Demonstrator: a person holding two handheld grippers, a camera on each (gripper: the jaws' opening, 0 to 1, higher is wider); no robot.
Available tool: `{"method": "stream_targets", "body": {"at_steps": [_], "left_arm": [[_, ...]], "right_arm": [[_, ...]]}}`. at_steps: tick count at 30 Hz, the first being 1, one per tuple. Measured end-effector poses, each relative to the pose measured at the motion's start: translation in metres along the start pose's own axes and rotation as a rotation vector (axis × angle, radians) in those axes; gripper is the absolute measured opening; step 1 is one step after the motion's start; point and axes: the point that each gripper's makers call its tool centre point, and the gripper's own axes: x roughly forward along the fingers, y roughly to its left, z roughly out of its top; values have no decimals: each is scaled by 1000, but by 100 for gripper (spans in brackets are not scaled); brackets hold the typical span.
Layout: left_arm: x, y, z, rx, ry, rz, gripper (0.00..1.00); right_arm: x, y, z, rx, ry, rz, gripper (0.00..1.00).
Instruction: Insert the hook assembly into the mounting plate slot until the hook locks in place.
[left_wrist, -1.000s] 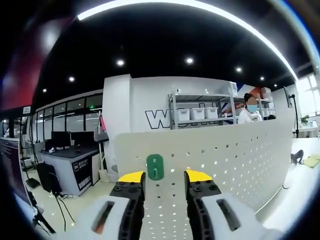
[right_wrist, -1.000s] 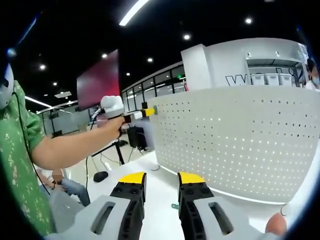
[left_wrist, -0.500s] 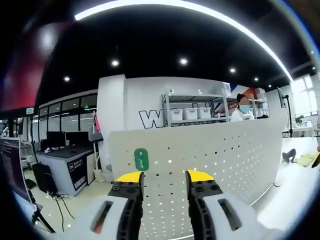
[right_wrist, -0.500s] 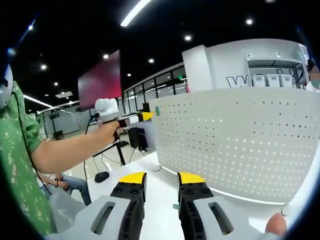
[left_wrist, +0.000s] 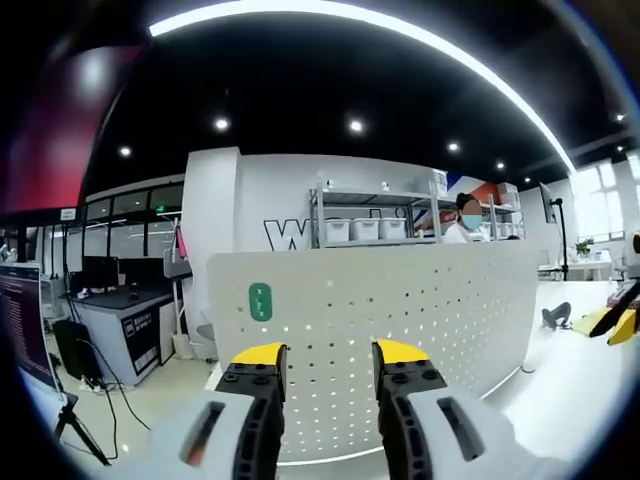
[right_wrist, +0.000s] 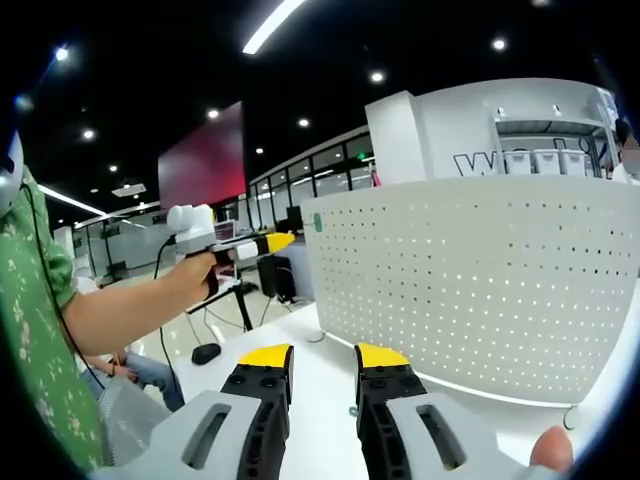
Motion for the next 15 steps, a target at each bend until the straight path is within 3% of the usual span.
{"method": "stream_targets", "body": {"at_steps": [6, 15], "left_arm": [[-16, -13, -3, -3, 4, -28, 35], [-40, -31, -20, -11, 40, -70, 35]], "right_arm": [[-2, 0, -1, 0, 2, -1, 24], [-4, 1, -4, 4, 5, 2, 24]]}}
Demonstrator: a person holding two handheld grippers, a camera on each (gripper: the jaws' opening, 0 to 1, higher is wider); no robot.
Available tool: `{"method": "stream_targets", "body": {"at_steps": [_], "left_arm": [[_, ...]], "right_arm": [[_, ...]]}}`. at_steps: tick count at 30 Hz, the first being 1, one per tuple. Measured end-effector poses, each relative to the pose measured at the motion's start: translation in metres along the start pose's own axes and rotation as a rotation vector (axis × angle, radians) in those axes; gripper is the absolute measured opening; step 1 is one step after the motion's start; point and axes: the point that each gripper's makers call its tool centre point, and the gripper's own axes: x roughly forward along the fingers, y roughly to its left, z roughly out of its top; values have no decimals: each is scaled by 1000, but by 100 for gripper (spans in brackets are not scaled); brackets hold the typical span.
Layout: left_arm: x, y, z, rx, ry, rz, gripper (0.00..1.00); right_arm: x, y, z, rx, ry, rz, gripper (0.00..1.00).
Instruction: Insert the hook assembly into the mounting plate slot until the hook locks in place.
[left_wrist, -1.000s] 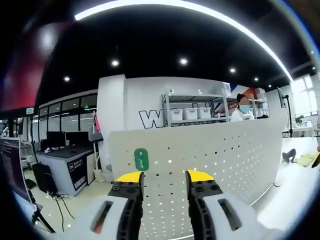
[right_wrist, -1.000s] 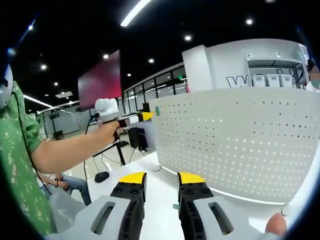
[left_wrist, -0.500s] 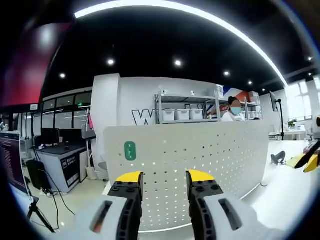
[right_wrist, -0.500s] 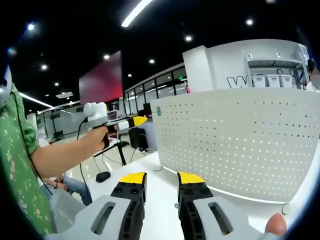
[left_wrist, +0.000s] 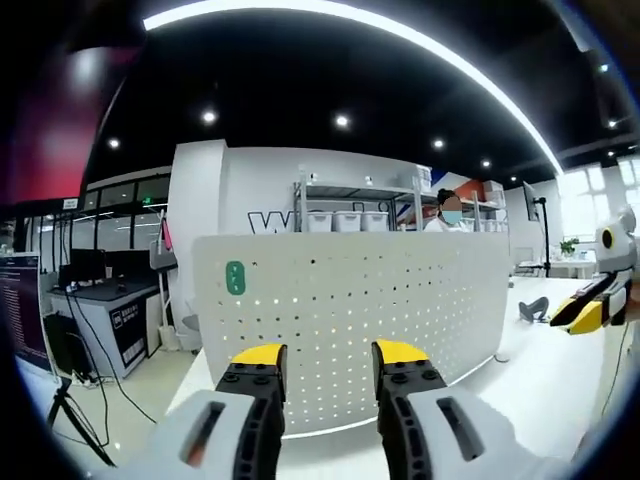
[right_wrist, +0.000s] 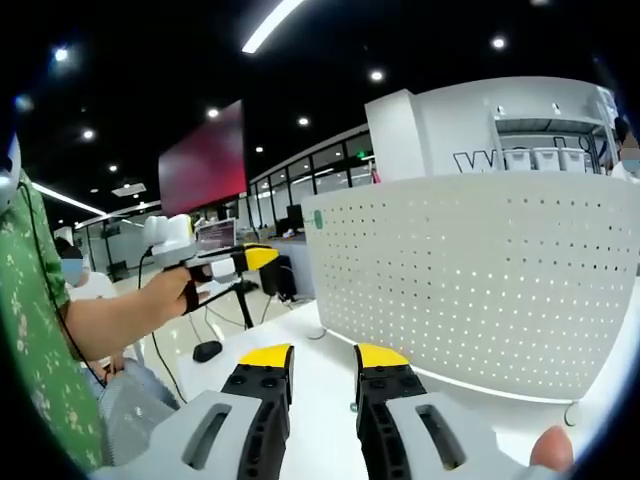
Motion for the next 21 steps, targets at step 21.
{"method": "stream_targets", "body": {"at_steps": [21], "left_arm": [[-41, -44, -33, -47, 60, -56, 34]], "right_arm": [[-3, 1, -13, 12, 23, 11, 23]]}}
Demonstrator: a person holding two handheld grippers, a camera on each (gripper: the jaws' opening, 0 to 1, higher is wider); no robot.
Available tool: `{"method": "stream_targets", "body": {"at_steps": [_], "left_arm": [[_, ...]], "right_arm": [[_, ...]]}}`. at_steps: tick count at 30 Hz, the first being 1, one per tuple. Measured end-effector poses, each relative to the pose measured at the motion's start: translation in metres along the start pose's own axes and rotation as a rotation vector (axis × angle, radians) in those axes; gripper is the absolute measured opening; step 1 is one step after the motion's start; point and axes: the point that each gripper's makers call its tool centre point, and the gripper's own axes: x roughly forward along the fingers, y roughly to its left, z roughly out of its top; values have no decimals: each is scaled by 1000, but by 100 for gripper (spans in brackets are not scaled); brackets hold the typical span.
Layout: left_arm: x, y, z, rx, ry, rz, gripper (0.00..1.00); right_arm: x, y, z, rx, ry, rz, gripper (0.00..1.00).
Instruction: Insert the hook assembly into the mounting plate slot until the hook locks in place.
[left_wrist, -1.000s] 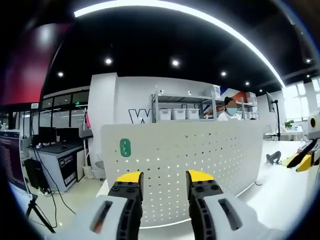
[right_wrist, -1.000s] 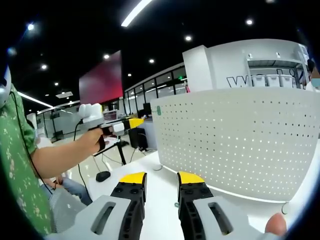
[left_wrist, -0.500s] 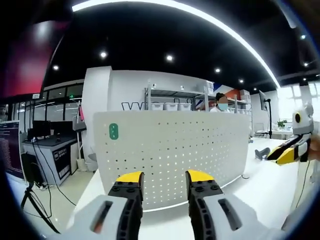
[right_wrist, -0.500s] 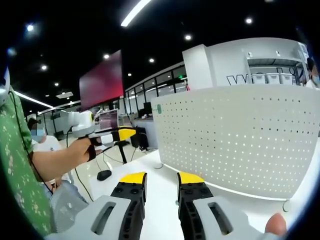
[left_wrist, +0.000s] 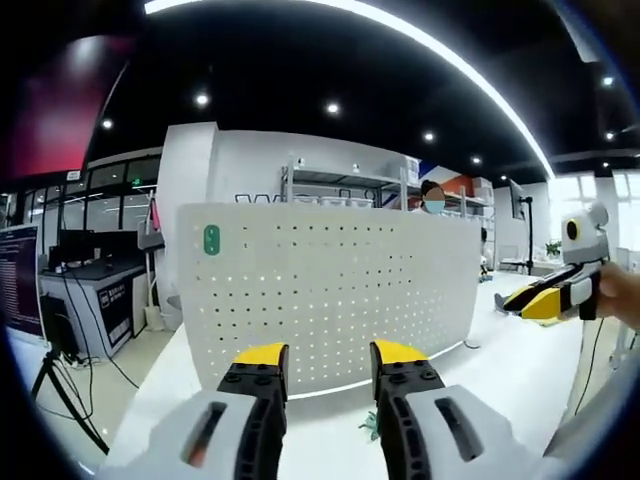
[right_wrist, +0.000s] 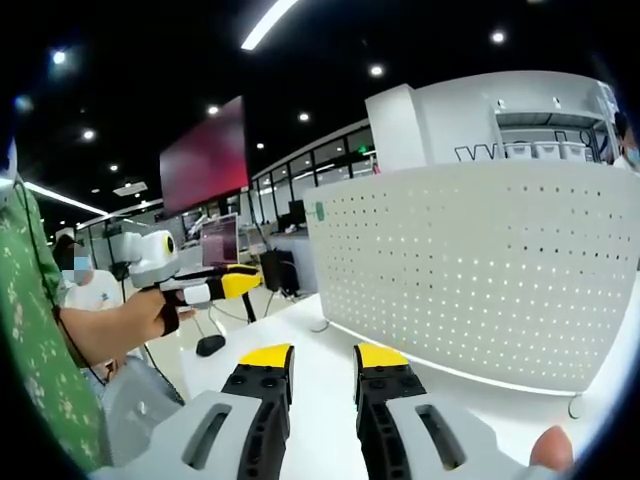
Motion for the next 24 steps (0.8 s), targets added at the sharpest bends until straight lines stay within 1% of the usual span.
{"method": "stream_targets", "body": {"at_steps": [5, 12, 17, 24], "left_arm": [[-7, -7, -7, -13, 10, -6, 33], [-14, -19, -18, -25, 28, -22, 33], [-17, -26, -26, -26, 45, -34, 33], [-17, -30, -33, -25, 65, -44, 32]], "right_arm": [[1, -5, -7, 5, 9, -6, 23], [4, -18, -26, 31, 44, -18, 23], [7, -26, -34, 40, 61, -23, 23], [13, -35, -46, 51, 86, -23, 23]]}}
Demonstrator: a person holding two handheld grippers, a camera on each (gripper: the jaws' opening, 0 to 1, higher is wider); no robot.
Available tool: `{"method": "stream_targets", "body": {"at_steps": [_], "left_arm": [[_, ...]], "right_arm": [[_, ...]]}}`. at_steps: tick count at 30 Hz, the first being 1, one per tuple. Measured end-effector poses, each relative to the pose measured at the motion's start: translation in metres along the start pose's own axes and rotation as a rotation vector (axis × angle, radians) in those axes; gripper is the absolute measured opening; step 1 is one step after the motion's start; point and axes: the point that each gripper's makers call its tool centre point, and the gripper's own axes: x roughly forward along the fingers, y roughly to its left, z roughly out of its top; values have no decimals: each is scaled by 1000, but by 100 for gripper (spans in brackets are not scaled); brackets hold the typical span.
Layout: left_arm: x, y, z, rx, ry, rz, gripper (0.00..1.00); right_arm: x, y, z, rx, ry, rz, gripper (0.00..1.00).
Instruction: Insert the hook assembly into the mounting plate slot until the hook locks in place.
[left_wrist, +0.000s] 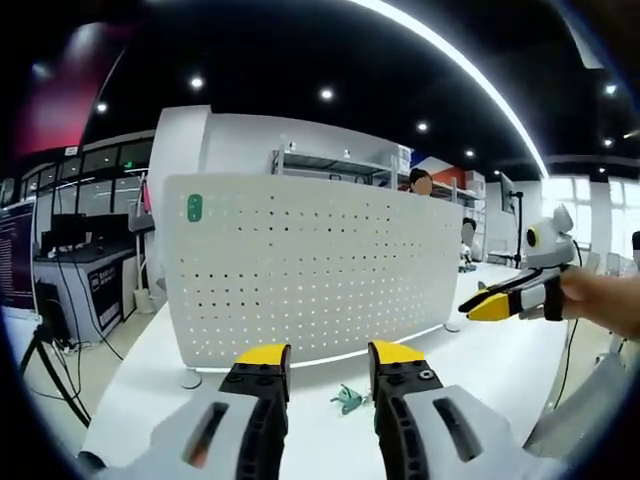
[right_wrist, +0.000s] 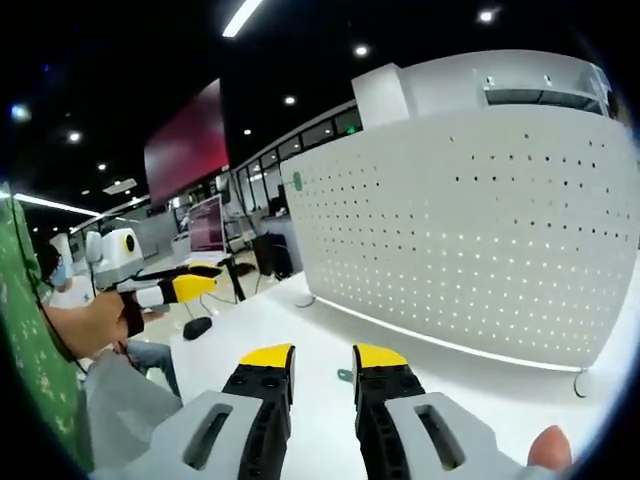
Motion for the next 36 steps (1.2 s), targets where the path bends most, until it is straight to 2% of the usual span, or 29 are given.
{"method": "stream_targets", "body": {"at_steps": [11, 21, 36], "left_arm": [[1, -4, 0, 14, 10, -6, 32], [0, -6, -2, 21, 22, -7, 31], [2, -12, -2, 31, 38, -4, 30]], "right_arm": [[16, -13, -17, 7, 46, 10, 22], [32, -35, -35, 9, 94, 9, 21], [57, -61, -69, 4, 175, 30, 20]]}}
